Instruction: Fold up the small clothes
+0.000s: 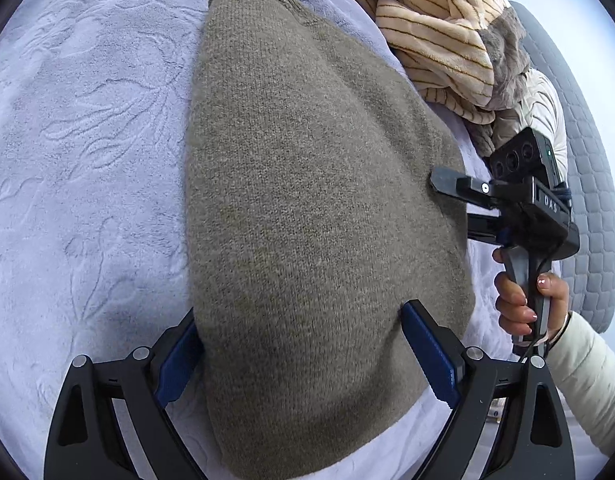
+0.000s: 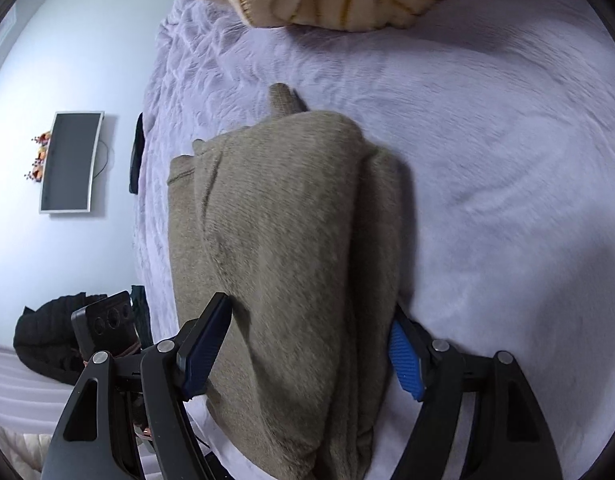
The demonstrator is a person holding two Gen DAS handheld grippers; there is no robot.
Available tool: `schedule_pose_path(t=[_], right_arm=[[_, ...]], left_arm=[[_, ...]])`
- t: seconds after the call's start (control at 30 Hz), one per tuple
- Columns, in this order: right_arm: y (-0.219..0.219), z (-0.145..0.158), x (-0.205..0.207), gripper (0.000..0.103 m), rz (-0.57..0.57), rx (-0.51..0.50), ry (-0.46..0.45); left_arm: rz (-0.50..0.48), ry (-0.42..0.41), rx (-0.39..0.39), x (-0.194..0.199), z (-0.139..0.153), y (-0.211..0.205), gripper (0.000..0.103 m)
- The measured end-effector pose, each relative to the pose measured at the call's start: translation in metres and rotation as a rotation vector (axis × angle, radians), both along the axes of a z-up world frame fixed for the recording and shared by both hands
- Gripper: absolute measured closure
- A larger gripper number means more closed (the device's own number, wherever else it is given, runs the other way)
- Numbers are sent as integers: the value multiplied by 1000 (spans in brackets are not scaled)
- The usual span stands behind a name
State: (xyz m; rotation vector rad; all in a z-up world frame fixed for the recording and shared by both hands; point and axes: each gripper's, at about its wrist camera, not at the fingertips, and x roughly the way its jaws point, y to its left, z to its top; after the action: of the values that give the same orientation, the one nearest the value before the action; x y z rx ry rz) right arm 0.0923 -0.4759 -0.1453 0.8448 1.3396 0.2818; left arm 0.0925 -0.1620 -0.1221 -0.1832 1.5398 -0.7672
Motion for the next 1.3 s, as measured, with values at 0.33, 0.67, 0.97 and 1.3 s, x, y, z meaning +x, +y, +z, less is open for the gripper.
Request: schedule_pose_path(t=[0.33,0.67,0.97,1.3], right_arm=[[0,-16,5,28,-51,45,43],[5,2,-2,60,-97,105,32],[30,40,-14,61,-83,149,-11],[101,72,-37,61,-27,171,-25]], left_arm=[[14,-52,45,-6,-1,-4,17],[41,-105,-5,-15,30,5,44],[30,-141,-39,-26,65,27,46],[57,-182,2,-53,97,101,46]])
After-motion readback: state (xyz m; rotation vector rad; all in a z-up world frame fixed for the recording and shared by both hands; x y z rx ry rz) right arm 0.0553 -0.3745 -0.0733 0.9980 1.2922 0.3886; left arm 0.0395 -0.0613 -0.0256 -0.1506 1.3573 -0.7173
